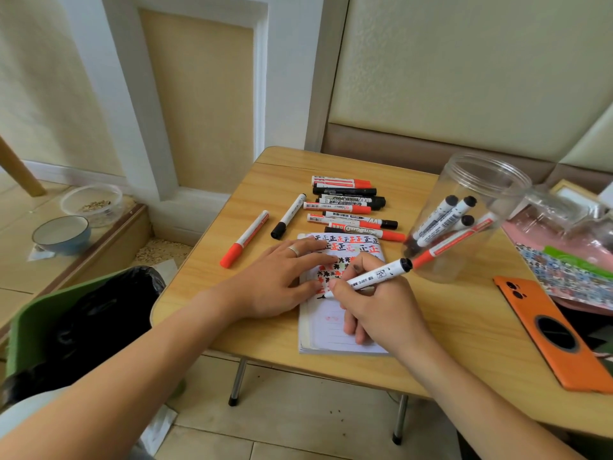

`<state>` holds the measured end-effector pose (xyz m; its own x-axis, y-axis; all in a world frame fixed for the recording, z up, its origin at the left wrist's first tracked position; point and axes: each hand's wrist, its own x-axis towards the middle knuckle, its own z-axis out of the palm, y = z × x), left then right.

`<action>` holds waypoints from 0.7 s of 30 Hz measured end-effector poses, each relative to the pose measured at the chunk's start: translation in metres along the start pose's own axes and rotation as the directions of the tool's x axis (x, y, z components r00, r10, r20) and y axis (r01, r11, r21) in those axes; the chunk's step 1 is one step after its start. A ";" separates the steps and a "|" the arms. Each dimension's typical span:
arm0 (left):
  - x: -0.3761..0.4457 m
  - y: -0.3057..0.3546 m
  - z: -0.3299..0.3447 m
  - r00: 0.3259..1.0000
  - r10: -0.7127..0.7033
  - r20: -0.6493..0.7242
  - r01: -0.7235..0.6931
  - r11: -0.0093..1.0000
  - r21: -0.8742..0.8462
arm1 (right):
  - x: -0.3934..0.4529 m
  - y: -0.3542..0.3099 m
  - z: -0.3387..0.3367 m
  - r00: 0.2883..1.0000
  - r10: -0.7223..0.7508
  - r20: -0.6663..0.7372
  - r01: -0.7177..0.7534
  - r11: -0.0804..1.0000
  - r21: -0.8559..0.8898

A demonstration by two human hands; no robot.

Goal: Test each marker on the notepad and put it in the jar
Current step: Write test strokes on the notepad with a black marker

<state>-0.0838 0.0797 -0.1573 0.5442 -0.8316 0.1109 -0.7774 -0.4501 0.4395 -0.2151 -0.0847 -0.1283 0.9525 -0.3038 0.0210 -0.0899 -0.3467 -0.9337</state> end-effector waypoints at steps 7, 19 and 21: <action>0.001 0.000 0.000 1.000 -0.003 0.005 0.003 1.000 0.015 | -0.003 -0.003 0.001 1.000 -0.020 0.018 0.019 1.000 0.018; 0.000 0.002 -0.002 1.000 0.002 0.011 -0.002 1.000 0.017 | -0.004 -0.002 -0.001 0.999 -0.010 0.046 0.010 1.000 0.002; 0.000 0.001 -0.001 1.000 0.005 0.012 -0.005 1.000 0.020 | -0.004 -0.001 -0.001 0.999 -0.013 0.031 0.012 1.000 0.013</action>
<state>-0.0845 0.0797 -0.1557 0.5365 -0.8376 0.1025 -0.7862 -0.4520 0.4213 -0.2189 -0.0844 -0.1266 0.9622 -0.2716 0.0219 -0.0743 -0.3387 -0.9380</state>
